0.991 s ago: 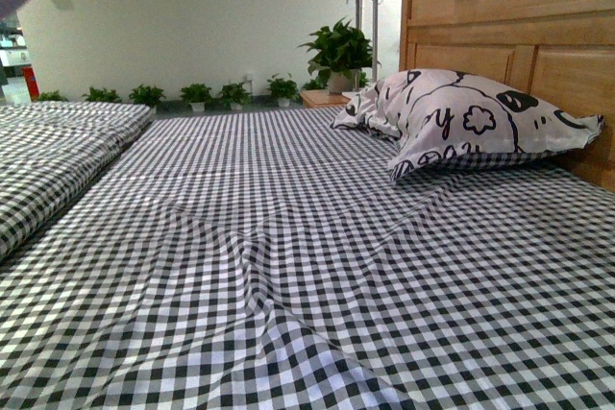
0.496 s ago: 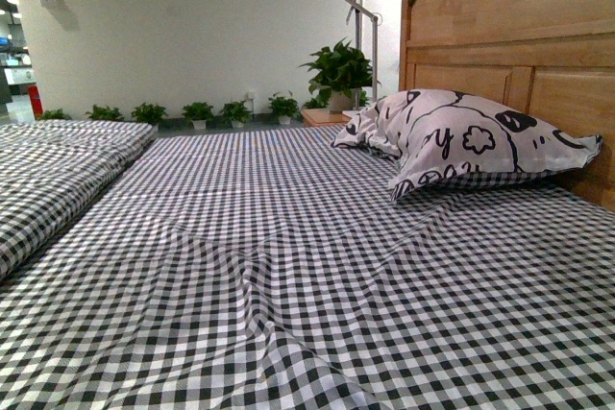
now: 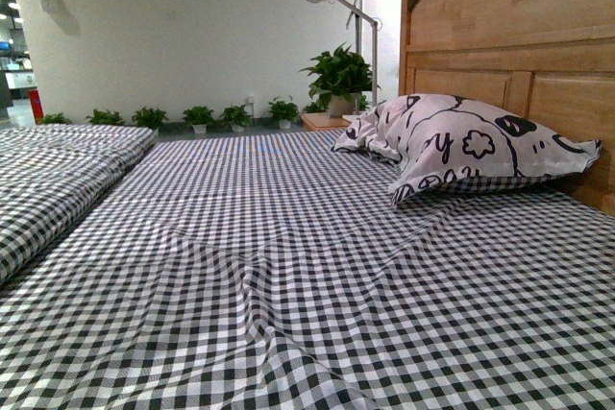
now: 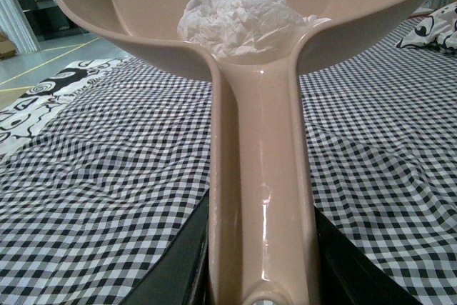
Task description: Clean up trash
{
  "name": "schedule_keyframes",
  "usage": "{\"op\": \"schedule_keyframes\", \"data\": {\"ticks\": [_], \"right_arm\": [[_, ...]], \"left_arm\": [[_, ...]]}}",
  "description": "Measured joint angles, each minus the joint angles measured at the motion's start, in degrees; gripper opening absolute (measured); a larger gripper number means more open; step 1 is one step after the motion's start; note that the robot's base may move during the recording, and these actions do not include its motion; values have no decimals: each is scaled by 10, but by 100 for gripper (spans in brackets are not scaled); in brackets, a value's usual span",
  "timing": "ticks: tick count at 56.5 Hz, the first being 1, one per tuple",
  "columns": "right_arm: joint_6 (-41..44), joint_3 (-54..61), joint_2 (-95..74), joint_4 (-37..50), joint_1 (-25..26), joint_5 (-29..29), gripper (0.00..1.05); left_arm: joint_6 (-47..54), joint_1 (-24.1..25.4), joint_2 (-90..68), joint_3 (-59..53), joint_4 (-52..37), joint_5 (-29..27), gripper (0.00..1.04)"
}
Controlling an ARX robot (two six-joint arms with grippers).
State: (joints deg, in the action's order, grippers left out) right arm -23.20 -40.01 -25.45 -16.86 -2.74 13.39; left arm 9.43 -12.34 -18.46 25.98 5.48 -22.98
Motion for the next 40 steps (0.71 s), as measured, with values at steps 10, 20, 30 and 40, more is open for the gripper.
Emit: {"op": "schedule_keyframes", "data": {"ticks": [10, 20, 30, 40], "right_arm": [[0, 0, 0, -1, 0, -1, 18], [0, 0, 0, -1, 0, -1, 18], [0, 0, 0, -1, 0, -1, 18], [0, 0, 0, -1, 0, -1, 18]], "left_arm": [[-2, 0, 0, 0, 0, -1, 27], [-2, 0, 0, 0, 0, -2, 27], [-2, 0, 0, 0, 0, -2, 27], [-2, 0, 0, 0, 0, -2, 27]]}}
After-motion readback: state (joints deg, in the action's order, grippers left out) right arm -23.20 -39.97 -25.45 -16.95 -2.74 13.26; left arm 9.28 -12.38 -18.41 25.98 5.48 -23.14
